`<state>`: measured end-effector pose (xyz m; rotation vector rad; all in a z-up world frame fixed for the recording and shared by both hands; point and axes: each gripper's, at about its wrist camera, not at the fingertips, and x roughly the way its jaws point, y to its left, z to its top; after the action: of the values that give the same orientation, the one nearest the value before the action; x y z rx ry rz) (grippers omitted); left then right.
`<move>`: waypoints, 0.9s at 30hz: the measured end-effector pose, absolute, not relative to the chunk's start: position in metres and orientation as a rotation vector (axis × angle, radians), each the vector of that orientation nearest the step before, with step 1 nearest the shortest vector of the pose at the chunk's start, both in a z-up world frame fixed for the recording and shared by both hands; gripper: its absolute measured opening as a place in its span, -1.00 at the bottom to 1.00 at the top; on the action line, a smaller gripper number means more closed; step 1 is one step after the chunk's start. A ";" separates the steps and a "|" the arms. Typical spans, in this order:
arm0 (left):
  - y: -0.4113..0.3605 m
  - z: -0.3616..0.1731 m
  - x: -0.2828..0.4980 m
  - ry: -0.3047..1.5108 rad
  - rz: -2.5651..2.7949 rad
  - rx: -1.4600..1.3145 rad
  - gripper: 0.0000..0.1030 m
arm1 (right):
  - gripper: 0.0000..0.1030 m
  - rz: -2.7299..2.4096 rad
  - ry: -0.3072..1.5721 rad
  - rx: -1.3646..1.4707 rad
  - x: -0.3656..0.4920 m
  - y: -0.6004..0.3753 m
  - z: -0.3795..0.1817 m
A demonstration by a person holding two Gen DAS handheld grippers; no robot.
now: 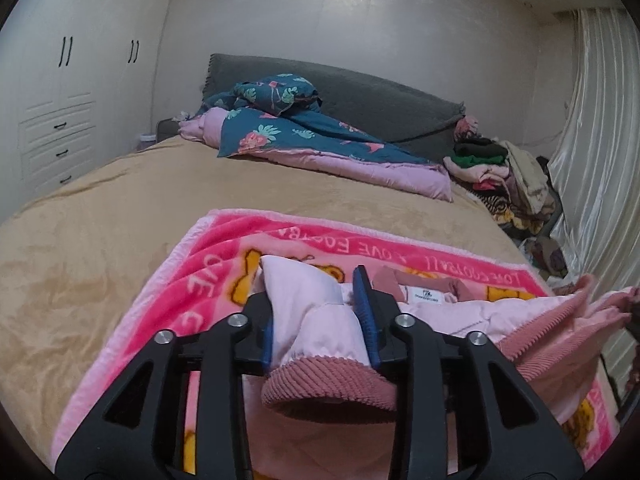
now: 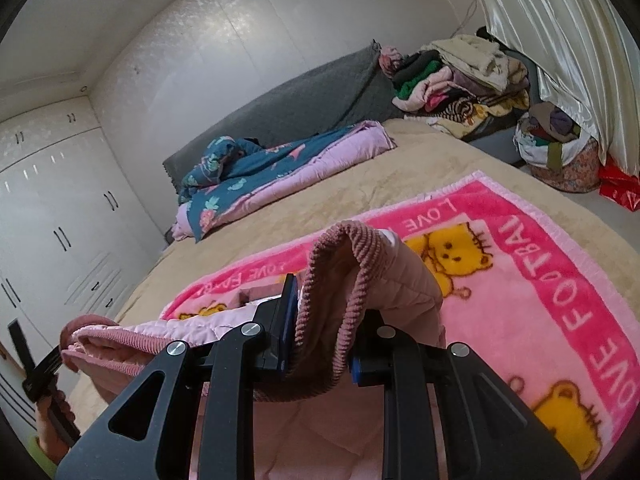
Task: Fold large clothes
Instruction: 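Lay the hem over the collar and open both tools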
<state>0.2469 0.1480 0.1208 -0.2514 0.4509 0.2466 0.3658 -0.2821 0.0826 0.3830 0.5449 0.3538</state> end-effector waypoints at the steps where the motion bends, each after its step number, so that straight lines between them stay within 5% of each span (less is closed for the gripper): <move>1: 0.147 0.120 0.247 0.446 0.242 -0.260 -0.27 | -0.60 0.348 0.553 0.384 0.370 -0.280 0.079; 4: 0.143 0.121 0.242 0.408 0.258 -0.273 0.29 | -0.60 0.335 0.579 0.388 0.381 -0.277 0.071; 11: 0.127 0.124 0.229 0.356 0.266 -0.263 0.54 | -0.48 0.338 0.602 0.400 0.395 -0.271 0.061; 17: 0.145 0.086 0.231 0.429 0.282 -0.327 0.63 | -0.10 0.361 0.624 0.377 0.405 -0.261 0.061; 21: 0.158 0.060 0.236 0.485 0.289 -0.340 0.63 | 0.43 0.363 0.584 0.354 0.405 -0.256 0.066; 27: 0.174 0.033 0.244 0.575 0.271 -0.329 0.71 | 0.72 0.386 0.532 0.287 0.387 -0.258 0.071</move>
<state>0.2437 0.1739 0.0333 -0.3292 0.5751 0.2706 0.3870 -0.2575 0.0711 0.2870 0.5322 0.3857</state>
